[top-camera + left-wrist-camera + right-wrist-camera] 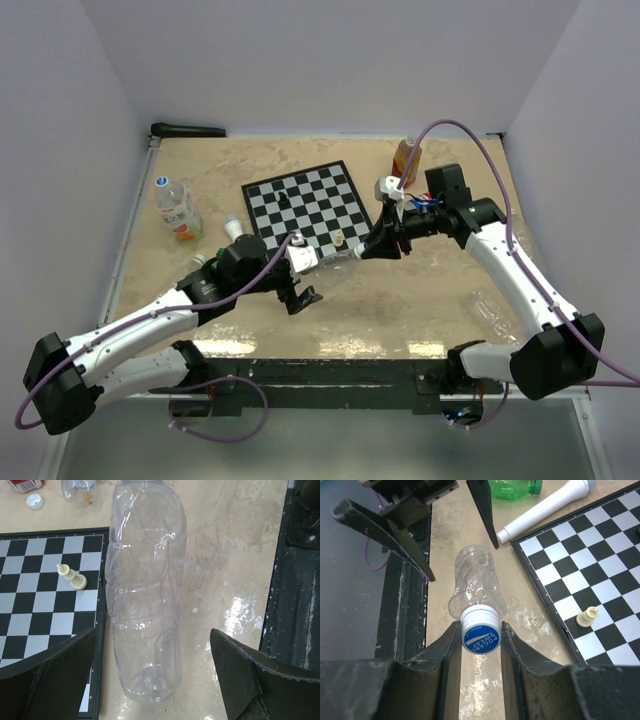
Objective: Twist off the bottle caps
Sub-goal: Unscrew the bottle cap from the plastic bottle.
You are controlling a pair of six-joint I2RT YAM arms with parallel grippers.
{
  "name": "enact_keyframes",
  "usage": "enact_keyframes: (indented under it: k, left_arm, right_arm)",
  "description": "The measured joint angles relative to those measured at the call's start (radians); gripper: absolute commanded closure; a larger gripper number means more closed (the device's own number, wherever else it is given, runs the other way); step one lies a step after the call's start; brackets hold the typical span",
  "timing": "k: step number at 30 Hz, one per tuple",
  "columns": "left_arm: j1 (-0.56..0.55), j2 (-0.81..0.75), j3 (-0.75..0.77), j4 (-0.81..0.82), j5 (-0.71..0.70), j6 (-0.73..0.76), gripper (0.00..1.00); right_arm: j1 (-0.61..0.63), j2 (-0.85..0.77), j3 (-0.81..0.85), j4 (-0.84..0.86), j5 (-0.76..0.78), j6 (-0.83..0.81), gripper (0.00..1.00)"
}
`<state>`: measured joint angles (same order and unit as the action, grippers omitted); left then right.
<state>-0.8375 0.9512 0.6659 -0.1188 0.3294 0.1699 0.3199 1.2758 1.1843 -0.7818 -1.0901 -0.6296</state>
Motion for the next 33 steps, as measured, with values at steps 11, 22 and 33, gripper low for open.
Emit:
enact_keyframes:
  k: [11,22,33]
  left_arm:
    - [-0.001,0.181,0.055,0.079,0.009,0.083,0.07]
    - [0.0,0.292,0.137,0.027,0.065,0.108,1.0]
    - [0.004,0.247,0.151,-0.14,0.171,0.187,1.0]
  right_arm:
    - [-0.002,0.0,-0.016,0.038,-0.013,0.036,1.0]
    - [-0.012,0.003,-0.011,0.0,-0.032,-0.056,1.0]
    - [0.066,-0.031,-0.003,-0.253,0.0,-0.74,1.0]
